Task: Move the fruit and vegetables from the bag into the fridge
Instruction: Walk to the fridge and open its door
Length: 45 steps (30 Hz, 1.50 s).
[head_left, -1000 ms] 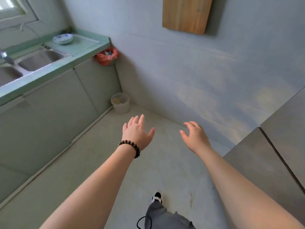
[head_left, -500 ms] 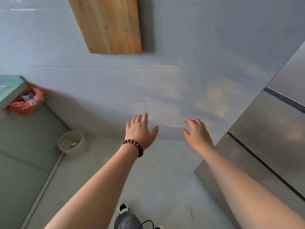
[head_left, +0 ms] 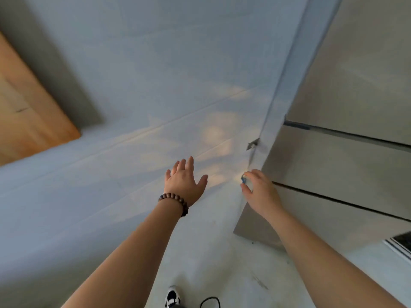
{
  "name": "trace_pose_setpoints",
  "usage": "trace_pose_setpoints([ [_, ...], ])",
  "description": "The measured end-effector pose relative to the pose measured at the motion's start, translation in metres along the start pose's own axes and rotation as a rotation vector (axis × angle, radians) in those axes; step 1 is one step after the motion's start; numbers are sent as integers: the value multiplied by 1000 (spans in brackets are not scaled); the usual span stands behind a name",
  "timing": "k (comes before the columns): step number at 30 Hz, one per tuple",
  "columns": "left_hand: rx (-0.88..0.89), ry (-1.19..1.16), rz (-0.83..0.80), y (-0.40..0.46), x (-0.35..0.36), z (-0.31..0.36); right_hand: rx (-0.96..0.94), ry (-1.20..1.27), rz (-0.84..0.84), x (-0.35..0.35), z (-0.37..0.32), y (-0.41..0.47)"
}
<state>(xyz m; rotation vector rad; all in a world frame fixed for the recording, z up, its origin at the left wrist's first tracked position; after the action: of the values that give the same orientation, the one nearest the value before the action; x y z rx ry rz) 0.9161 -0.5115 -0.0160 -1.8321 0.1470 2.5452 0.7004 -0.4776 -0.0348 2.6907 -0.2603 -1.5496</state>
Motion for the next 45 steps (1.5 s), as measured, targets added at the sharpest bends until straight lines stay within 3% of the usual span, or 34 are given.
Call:
trace_pose_setpoints([
  [5,216,-31,-50,51,-9,16,111,-93,150,-26,-13,2],
  [10,396,-46,-58,86,-18,34,82,-415,206,-51,-20,8],
  [12,428,-58,-58,97,-26,36,15,-569,214,-67,-29,23],
  [17,453,-86,-16,109,-49,25,-354,-1000,333,-119,-67,90],
  [23,491,-47,-32,105,-64,20,-153,-1445,150,-167,-58,119],
  [27,493,-70,-38,97,-71,23,-222,-1536,136,-164,-66,117],
  [34,526,-116,-57,76,-72,29,-362,-1538,293,-166,-67,68],
  [45,784,-187,-77,37,-74,98,-399,-1571,307,-179,-57,-71],
])
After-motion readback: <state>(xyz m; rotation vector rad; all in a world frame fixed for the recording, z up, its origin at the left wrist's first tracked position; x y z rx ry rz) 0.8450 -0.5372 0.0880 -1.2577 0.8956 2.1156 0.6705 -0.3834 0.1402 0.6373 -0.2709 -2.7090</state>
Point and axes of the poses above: each hand's wrist, its own y-axis towards the middle knuckle, its own x-axis out of the palm, z = x × y, the point moved 2 cm from there along y, towards the middle knuckle, and after that the axes turned 8 degrees about z, right-handed, at the moved point
